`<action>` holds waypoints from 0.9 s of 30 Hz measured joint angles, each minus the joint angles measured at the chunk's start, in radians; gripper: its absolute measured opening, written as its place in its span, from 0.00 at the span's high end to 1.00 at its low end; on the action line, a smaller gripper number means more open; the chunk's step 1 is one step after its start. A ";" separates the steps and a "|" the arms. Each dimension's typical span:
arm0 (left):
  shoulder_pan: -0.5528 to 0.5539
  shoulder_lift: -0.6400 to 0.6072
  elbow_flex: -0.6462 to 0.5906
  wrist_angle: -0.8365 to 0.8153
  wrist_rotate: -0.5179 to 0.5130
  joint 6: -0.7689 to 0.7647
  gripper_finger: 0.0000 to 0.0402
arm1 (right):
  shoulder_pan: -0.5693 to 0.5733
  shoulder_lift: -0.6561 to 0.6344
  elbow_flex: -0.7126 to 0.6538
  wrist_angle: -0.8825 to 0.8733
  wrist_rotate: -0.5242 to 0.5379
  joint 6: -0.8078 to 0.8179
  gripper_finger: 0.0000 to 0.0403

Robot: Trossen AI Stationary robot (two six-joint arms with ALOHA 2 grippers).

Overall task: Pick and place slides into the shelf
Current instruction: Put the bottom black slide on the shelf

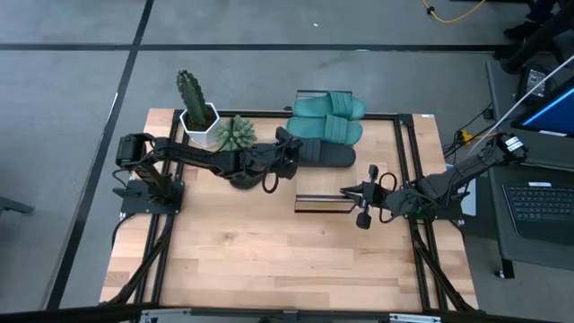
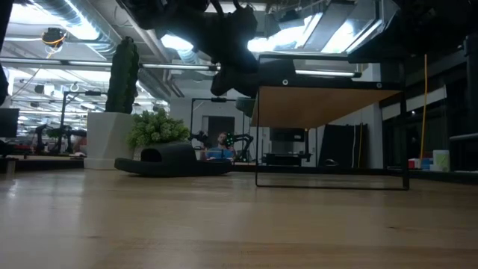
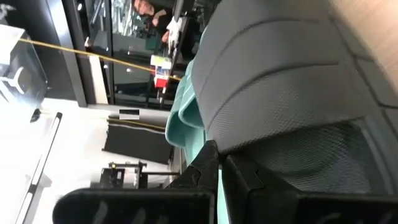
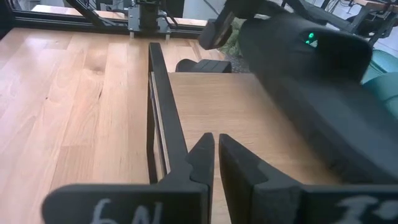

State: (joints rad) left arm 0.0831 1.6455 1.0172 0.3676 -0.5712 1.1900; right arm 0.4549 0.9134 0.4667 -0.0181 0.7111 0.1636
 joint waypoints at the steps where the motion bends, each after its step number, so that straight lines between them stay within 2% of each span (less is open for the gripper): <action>1: 0.003 0.000 0.000 0.001 0.000 -0.002 1.00 | 0.000 0.000 0.000 0.000 0.000 0.000 0.93; 27: 0.030 0.042 0.000 0.009 0.015 -0.032 0.98 | 0.000 0.001 -0.001 0.005 0.001 -0.008 0.93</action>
State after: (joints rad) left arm 0.1131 1.6875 1.0168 0.3769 -0.5566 1.1584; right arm 0.4545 0.9142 0.4660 -0.0132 0.7120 0.1555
